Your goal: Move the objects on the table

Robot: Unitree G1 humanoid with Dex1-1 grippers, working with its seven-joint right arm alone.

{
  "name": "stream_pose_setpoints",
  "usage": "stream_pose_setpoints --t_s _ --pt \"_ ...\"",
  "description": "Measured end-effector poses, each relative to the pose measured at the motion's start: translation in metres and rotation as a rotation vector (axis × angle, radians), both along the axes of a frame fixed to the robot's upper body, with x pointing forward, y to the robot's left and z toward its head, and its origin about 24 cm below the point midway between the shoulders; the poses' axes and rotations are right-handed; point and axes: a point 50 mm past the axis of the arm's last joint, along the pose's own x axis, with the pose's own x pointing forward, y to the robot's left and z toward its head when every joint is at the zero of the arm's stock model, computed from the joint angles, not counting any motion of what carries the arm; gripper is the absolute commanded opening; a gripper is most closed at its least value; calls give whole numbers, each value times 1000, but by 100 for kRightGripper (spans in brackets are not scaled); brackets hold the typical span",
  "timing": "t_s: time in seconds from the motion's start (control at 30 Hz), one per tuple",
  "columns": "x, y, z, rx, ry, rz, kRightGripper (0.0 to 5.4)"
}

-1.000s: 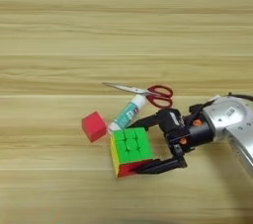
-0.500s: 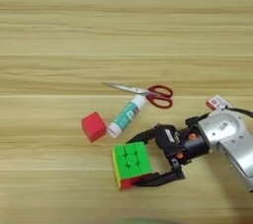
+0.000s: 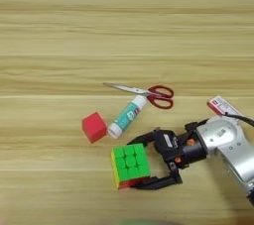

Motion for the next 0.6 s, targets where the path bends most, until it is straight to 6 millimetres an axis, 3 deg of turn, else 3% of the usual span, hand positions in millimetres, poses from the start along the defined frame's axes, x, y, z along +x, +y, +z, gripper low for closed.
stream_pose_setpoints --t_s 0.4,0.6 --pt "2 1 7 7 -10 -14 536" --pt "4 1 23 77 0 -25 539"
